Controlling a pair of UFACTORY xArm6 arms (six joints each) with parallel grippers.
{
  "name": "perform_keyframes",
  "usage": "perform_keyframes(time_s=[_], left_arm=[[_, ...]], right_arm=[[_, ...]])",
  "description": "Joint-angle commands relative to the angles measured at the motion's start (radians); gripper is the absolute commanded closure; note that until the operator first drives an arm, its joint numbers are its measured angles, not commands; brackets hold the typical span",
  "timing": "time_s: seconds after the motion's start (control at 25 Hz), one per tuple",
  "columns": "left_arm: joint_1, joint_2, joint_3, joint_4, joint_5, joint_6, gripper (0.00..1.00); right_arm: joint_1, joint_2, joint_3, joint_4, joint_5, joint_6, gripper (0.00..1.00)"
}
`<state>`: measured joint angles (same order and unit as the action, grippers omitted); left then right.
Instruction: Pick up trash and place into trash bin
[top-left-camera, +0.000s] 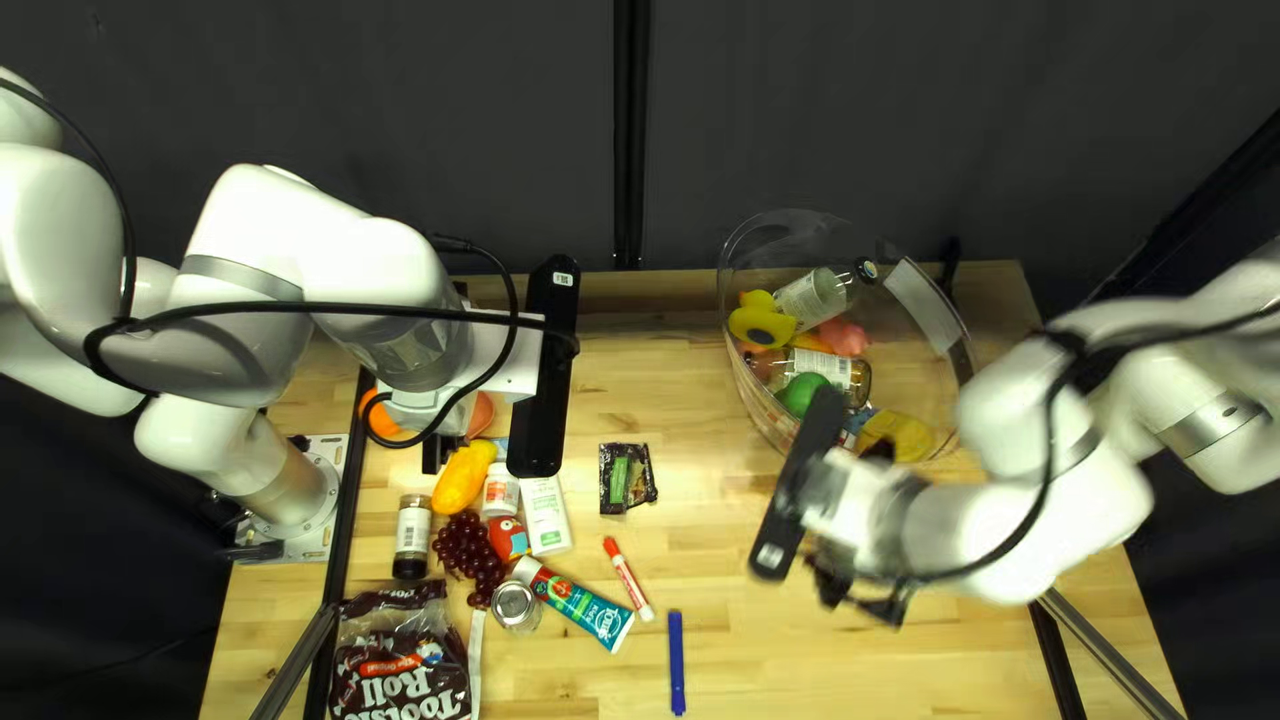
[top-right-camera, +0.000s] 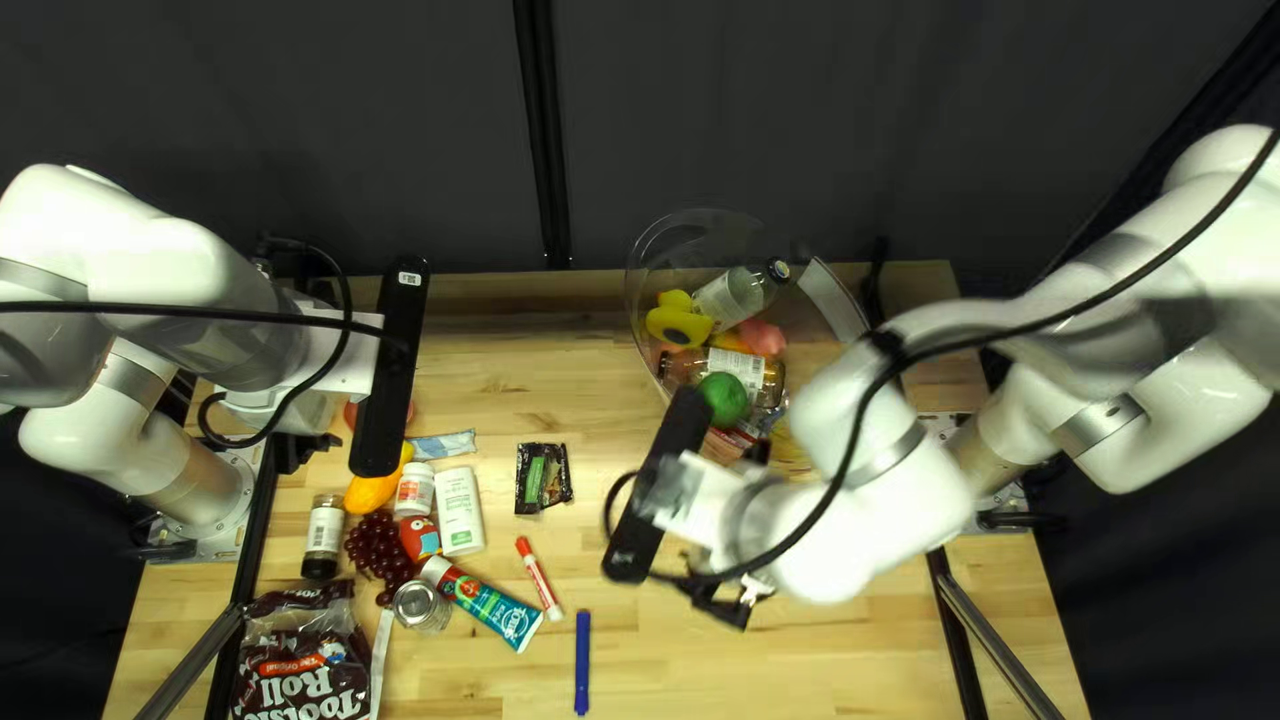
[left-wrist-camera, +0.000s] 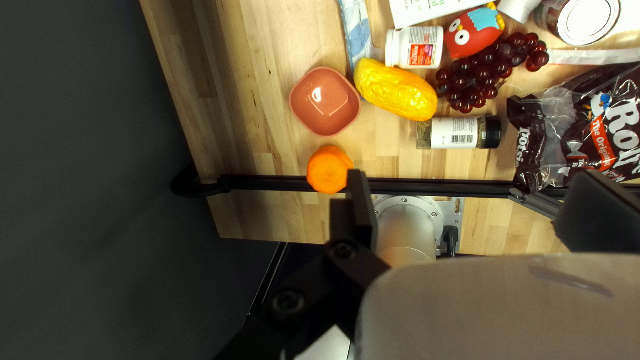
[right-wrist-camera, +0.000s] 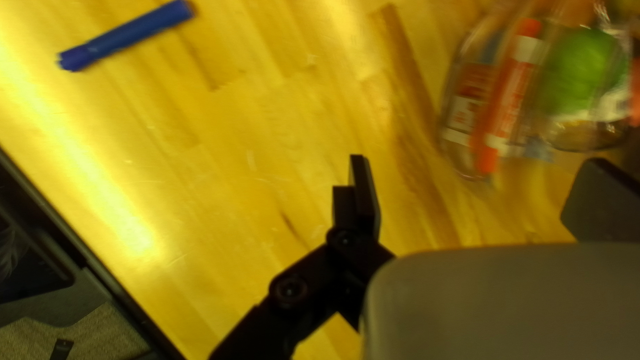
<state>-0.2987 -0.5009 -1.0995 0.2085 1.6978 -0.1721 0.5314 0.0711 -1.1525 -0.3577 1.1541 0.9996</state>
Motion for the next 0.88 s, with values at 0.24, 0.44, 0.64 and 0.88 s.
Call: perform_keyframes(time_s=[0.24, 0.44, 0.64, 0.88], left_arm=[[0.000, 0.000, 0.000, 0.000, 0.000, 0.000, 0.00], [0.000, 0.000, 0.000, 0.000, 0.000, 0.000, 0.00], [0.000, 0.000, 0.000, 0.000, 0.000, 0.000, 0.00], [0.000, 0.000, 0.000, 0.000, 0.000, 0.000, 0.00]], right_arm=[[-0.035, 0.294, -0.138, 0.007, -0.206, -0.054, 0.00], [-0.042, 0.304, -0.113, -0.016, -0.274, 0.095, 0.00], [-0.058, 0.299, -0.106, 0.037, -0.318, 0.082, 0.00], [-0.058, 0.299, -0.106, 0.037, -0.318, 0.082, 0.00]])
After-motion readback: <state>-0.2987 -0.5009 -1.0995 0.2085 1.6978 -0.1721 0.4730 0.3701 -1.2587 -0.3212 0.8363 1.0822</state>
